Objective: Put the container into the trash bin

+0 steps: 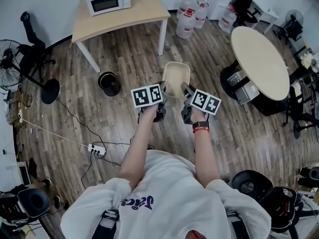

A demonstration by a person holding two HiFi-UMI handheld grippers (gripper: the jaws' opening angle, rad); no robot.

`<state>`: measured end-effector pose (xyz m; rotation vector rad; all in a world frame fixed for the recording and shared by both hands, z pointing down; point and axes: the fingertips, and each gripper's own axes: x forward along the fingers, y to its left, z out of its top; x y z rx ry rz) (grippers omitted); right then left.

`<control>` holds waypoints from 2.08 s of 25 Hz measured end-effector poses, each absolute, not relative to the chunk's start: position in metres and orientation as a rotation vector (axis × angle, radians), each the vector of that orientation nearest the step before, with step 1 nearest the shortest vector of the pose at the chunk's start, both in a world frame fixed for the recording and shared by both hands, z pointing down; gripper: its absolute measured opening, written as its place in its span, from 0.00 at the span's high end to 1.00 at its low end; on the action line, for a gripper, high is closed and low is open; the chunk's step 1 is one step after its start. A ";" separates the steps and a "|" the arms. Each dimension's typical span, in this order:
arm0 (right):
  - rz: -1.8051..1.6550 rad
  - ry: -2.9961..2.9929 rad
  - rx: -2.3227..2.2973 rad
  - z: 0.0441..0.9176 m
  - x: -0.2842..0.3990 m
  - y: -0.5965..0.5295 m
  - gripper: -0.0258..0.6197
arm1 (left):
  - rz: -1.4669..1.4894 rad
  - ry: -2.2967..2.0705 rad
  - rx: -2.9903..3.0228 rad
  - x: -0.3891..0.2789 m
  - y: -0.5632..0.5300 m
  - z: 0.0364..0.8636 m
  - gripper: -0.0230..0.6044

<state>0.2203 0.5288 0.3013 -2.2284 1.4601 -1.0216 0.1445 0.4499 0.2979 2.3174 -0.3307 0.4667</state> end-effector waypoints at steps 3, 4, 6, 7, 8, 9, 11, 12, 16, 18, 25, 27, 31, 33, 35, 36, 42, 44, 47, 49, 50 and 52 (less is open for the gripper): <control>-1.040 1.497 -2.224 0.300 0.213 0.487 0.75 | 0.448 -0.358 2.302 0.136 0.410 0.297 0.87; -1.045 1.507 -2.221 0.300 0.211 0.473 0.75 | 0.443 -0.365 2.299 0.133 0.397 0.297 0.87; -1.057 1.526 -2.206 0.300 0.205 0.447 0.75 | 0.436 -0.378 2.293 0.126 0.371 0.296 0.87; -1.064 1.535 -2.197 0.300 0.201 0.433 0.75 | 0.432 -0.386 2.289 0.122 0.358 0.296 0.87; -1.071 1.545 -2.188 0.301 0.197 0.421 0.75 | 0.429 -0.395 2.285 0.117 0.346 0.296 0.87; -1.078 1.554 -2.181 0.302 0.193 0.408 0.75 | 0.427 -0.405 2.280 0.112 0.335 0.297 0.87; -1.094 1.573 -2.166 0.306 0.183 0.385 0.75 | 0.423 -0.429 2.271 0.101 0.314 0.300 0.87; -1.103 1.584 -2.158 0.308 0.178 0.374 0.75 | 0.421 -0.443 2.265 0.095 0.304 0.301 0.87; -1.142 1.645 -2.120 0.318 0.149 0.328 0.75 | 0.406 -0.506 2.238 0.062 0.262 0.311 0.87; -1.158 1.680 -2.097 0.322 0.131 0.303 0.75 | 0.388 -0.544 2.223 0.041 0.241 0.315 0.87; -1.200 1.834 -2.028 0.326 0.066 0.217 0.75 | 0.312 -0.696 2.162 -0.031 0.168 0.319 0.87; -1.217 1.866 -2.007 0.327 0.055 0.199 0.75 | 0.305 -0.723 2.147 -0.044 0.152 0.320 0.87; -1.259 1.925 -1.958 0.331 0.039 0.165 0.75 | 0.293 -0.783 2.113 -0.062 0.124 0.324 0.87; -1.283 1.955 -1.930 0.335 0.036 0.148 0.75 | 0.284 -0.816 2.088 -0.066 0.111 0.327 0.87; -1.305 1.992 -1.897 0.342 0.031 0.128 0.75 | 0.273 -0.859 2.064 -0.072 0.096 0.334 0.87; -1.313 2.015 -1.877 0.346 0.029 0.118 0.75 | 0.264 -0.883 2.054 -0.076 0.088 0.337 0.87; -1.352 2.165 -1.718 0.344 0.022 0.030 0.75 | 0.163 -1.025 2.021 -0.086 0.019 0.330 0.87; -1.362 2.211 -1.673 0.341 0.020 0.001 0.75 | 0.149 -1.076 2.007 -0.087 -0.004 0.327 0.87; -1.386 2.280 -1.610 0.343 0.017 -0.040 0.75 | 0.136 -1.147 1.970 -0.090 -0.038 0.328 0.87; -1.406 2.321 -1.571 0.347 0.016 -0.063 0.75 | 0.128 -1.181 1.943 -0.091 -0.057 0.332 0.87; -1.415 2.340 -1.554 0.349 0.017 -0.073 0.75 | 0.125 -1.196 1.930 -0.090 -0.066 0.334 0.87; -1.434 2.376 -1.526 0.353 0.019 -0.091 0.75 | 0.116 -1.221 1.907 -0.088 -0.081 0.338 0.87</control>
